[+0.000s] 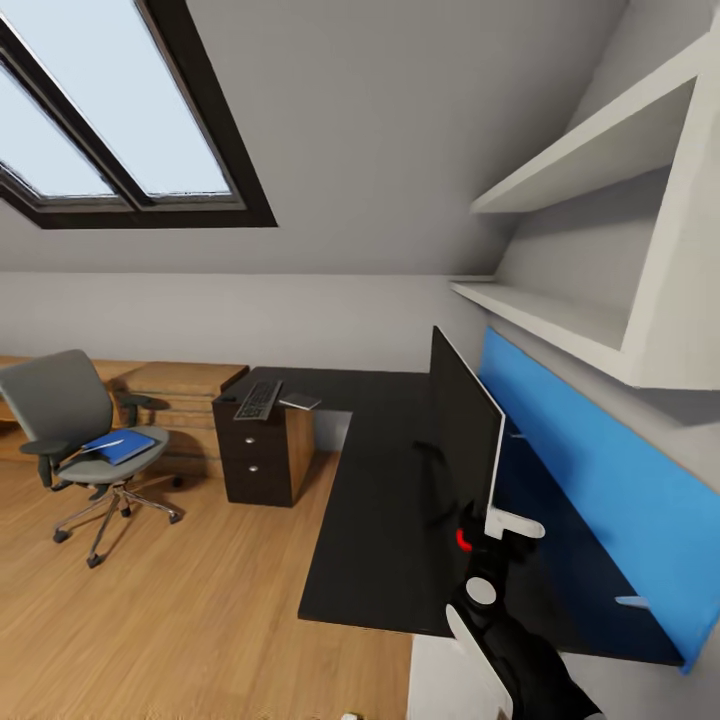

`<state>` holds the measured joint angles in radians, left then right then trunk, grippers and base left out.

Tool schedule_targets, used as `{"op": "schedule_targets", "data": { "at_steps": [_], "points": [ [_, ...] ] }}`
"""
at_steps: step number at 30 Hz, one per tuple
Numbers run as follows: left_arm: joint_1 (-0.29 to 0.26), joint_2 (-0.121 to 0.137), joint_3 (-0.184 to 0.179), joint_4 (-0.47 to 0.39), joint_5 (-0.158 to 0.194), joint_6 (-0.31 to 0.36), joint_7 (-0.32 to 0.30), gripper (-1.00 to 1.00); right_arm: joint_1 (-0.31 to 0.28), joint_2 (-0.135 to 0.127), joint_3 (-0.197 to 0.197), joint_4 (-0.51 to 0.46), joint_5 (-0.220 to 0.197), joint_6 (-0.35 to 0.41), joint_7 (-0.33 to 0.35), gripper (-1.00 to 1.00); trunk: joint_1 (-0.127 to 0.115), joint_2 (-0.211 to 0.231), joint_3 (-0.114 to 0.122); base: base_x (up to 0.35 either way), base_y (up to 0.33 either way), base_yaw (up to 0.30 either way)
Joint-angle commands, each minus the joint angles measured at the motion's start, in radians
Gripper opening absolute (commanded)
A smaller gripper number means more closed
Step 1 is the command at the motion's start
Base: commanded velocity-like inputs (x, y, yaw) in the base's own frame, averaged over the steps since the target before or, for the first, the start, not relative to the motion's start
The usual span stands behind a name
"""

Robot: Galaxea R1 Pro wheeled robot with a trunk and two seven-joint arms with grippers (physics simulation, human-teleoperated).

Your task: In the bedroom, organize the workspace by keeping the computer under the desk, ensuring the monitor is on the desk, placing the keyboard on the desk next to the monitor, placing the mouse on the desk next to the keyboard, moving the folder from the swivel chair onto the desk next to the mouse, stacking the notebook on top of the folder with the pen on top of the notebook, and positioning the swivel chair next to the desk.

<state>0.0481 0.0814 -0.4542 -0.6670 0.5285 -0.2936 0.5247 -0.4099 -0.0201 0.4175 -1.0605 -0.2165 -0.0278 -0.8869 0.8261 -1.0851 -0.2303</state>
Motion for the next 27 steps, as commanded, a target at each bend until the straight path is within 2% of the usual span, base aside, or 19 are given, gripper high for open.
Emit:
{"op": "schedule_targets", "data": {
  "at_steps": [1, 6, 17, 21, 27],
  "points": [
    [-0.001, 0.001, -0.008, -0.002, 0.011, -0.006, 0.006, 1.0, -0.001, -0.001, 0.004, -0.001, -0.009, -0.003, -0.006, 1.0, 0.0, -0.001, -0.001, -0.327, 0.0, 0.0],
    [-0.001, 0.001, -0.008, -0.002, 0.011, -0.006, 0.007, 1.0, -0.001, -0.001, 0.004, 0.003, -0.01, -0.003, -0.002, 1.0, 0.0, -0.001, -0.001, -0.333, 0.0, 0.0],
    [-0.001, 0.003, -0.008, -0.002, 0.011, -0.006, 0.007, 1.0, -0.001, 0.001, 0.003, 0.024, -0.011, -0.006, 0.07, 1.0, 0.0, -0.001, -0.001, -0.335, 0.041, 0.0],
    [-0.001, 0.003, -0.008, -0.002, 0.011, -0.006, 0.007, 1.0, -0.002, 0.022, 0.001, 0.063, -0.008, -0.01, 0.079, 1.0, 0.0, -0.001, -0.001, -0.335, 0.087, 0.0],
    [-0.001, 0.003, -0.008, -0.002, 0.012, -0.006, 0.007, 1.0, -0.003, 0.028, 0.0, 0.078, -0.008, -0.031, 0.084, 1.0, 0.0, -0.001, -0.001, -0.335, 0.091, 0.0]
  ]
}}
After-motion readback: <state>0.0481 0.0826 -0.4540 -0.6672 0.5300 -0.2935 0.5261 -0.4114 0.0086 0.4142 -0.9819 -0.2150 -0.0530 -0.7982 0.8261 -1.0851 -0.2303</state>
